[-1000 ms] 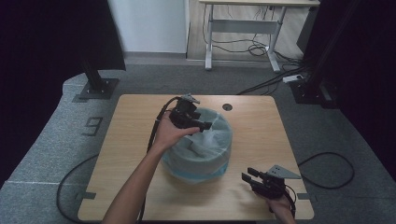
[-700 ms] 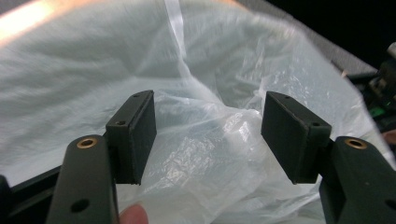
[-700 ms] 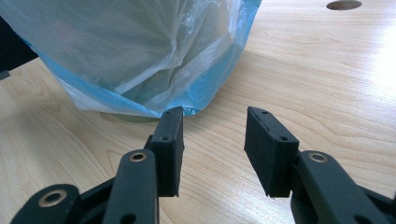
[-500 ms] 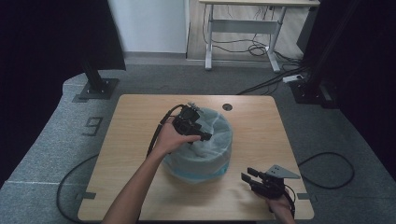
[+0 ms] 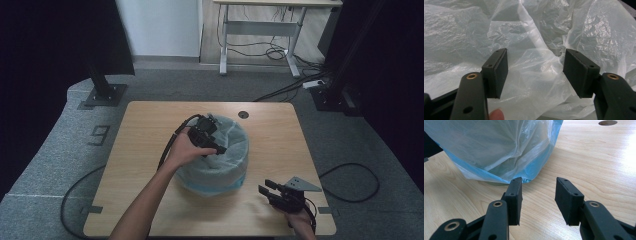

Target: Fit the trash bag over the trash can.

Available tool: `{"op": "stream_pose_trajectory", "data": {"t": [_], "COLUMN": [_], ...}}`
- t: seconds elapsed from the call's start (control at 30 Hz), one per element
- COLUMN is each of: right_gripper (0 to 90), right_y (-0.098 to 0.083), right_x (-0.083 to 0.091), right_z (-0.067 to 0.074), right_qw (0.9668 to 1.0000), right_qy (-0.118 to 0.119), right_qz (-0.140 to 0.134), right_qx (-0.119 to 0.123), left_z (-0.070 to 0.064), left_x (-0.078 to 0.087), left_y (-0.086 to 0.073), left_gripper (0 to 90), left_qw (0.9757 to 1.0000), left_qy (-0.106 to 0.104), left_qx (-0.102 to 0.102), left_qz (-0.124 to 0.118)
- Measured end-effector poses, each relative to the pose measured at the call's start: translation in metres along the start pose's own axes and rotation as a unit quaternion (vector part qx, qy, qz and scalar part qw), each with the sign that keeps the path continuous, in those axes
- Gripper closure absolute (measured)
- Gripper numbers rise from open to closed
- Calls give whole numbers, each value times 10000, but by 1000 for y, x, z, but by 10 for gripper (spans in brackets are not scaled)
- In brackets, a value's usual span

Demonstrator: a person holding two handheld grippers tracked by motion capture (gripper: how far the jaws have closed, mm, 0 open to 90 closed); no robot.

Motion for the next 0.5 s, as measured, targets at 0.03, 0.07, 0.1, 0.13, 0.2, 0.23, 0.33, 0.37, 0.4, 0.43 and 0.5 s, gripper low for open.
{"op": "stream_pose_trajectory", "data": {"t": [0.03,0.07,0.1,0.13,0.2,0.23,0.33,0.37,0.4,0.43,0.5], "right_gripper": [562,562,562,562,562,562,560,559,556,556,556], "right_y": [0,0,0,0,0,0,1,1,1,0,0], "right_x": [0,0,0,0,0,0,0,0,0,0,1], "right_z": [0,0,0,-1,-1,-1,-1,0,0,0,-1], "right_qw": [10000,10000,10000,10000,10000,10000,10000,10000,10000,10000,10000], "right_qy": [3,2,-2,-4,-17,-17,-8,-5,-6,-3,-7], "right_qz": [1,0,-2,-9,-3,0,-16,-16,-16,-1,-8], "right_qx": [1,1,-2,-15,-24,-22,-18,-14,-4,7,-11], "left_z": [-1,-2,-3,-5,-8,-9,-13,-15,-17,-20,-25], "left_x": [2,4,7,11,18,21,25,25,24,23,19], "left_y": [1,1,3,4,7,9,15,16,17,18,19], "left_gripper": [362,362,362,362,364,363,363,362,362,361,359], "left_qw": [10000,9999,9996,9993,9983,9975,9959,9956,9954,9952,9953], "left_qy": [4,4,7,20,85,137,157,120,60,4,-30], "left_qx": [-32,-77,-112,-154,-255,-305,-333,-355,-390,-431,-508], "left_qz": [-62,-154,-246,-342,-525,-624,-829,-861,-878,-875,-830]}}
Point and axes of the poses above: each handheld gripper's, and its own axes: x roughly backward along the jaws, y roughly out of its top, z roughly to its left, the point moved 5 cm from there along -x, roughly forward along the jaws, and after that the axes turned 12 degrees about -y, right-handed, at the moved point
